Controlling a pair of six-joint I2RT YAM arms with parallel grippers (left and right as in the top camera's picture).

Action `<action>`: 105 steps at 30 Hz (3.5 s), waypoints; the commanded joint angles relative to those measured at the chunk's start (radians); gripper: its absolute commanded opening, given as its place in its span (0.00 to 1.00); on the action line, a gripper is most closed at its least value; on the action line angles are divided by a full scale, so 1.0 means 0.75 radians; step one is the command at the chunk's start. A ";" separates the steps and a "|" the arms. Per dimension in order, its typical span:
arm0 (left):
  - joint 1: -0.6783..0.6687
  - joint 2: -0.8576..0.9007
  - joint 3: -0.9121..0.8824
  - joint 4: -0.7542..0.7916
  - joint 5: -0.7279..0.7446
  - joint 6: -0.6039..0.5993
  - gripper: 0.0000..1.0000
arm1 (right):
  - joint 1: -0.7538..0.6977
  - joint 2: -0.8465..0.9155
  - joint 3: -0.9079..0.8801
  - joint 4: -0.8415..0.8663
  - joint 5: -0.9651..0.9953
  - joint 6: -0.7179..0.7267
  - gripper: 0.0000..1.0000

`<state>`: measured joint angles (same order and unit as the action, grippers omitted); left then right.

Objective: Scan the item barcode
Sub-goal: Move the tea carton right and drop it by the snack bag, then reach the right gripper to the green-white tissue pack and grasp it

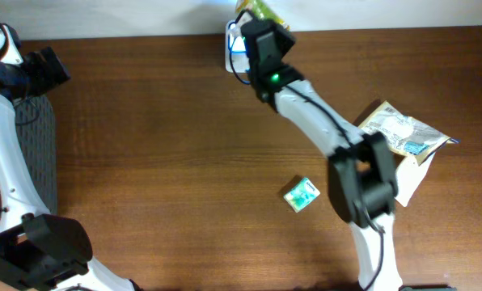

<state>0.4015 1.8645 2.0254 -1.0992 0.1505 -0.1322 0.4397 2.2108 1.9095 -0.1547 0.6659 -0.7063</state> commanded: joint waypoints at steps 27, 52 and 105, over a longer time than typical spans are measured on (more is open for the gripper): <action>0.018 0.005 0.002 0.002 -0.021 -0.003 0.99 | -0.698 -0.388 -0.789 -0.759 -1.033 1.350 0.04; 0.019 0.005 0.002 0.002 -0.021 -0.003 0.99 | -0.392 -0.476 -0.480 -1.464 -1.606 1.016 0.54; 0.019 0.005 0.002 0.002 -0.021 -0.003 0.99 | -0.257 -0.474 -0.765 -1.239 -1.436 0.847 0.47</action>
<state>0.4015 1.8645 2.0254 -1.0992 0.1501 -0.1326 0.2657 1.8557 1.3846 -1.0931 -0.3817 0.0360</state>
